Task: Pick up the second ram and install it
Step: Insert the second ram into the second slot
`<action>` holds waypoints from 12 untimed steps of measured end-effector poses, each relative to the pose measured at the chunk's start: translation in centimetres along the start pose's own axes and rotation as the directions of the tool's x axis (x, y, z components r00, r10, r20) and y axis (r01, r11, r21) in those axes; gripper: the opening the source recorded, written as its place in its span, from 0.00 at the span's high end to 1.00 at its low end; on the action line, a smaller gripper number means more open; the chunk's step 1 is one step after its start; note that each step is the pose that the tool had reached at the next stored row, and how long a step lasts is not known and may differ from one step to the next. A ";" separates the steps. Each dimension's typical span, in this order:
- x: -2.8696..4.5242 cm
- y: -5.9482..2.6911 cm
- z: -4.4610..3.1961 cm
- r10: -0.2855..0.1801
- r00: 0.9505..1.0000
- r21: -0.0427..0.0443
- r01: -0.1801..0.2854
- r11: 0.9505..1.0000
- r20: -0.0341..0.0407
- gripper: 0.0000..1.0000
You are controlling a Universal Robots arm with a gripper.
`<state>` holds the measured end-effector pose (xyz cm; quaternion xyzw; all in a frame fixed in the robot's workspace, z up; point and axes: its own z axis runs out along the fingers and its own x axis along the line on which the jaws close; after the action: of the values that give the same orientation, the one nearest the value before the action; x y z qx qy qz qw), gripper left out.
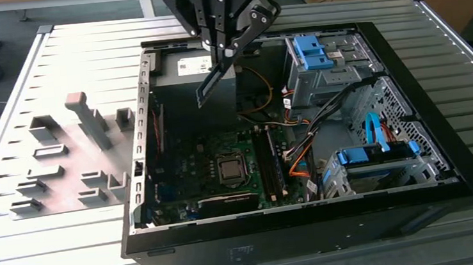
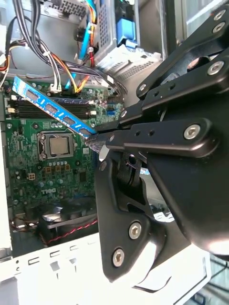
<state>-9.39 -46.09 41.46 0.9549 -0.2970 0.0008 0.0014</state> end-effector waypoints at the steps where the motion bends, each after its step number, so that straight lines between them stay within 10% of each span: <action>1: 0.00 0.00 0.00 -0.010 1.000 0.000 0.010 1.000 0.000 0.86; 12: 0.00 0.00 0.00 -0.023 1.000 0.000 0.023 1.000 0.000 0.86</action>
<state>-9.39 -46.09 41.46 0.9582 -0.2861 0.0008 0.0013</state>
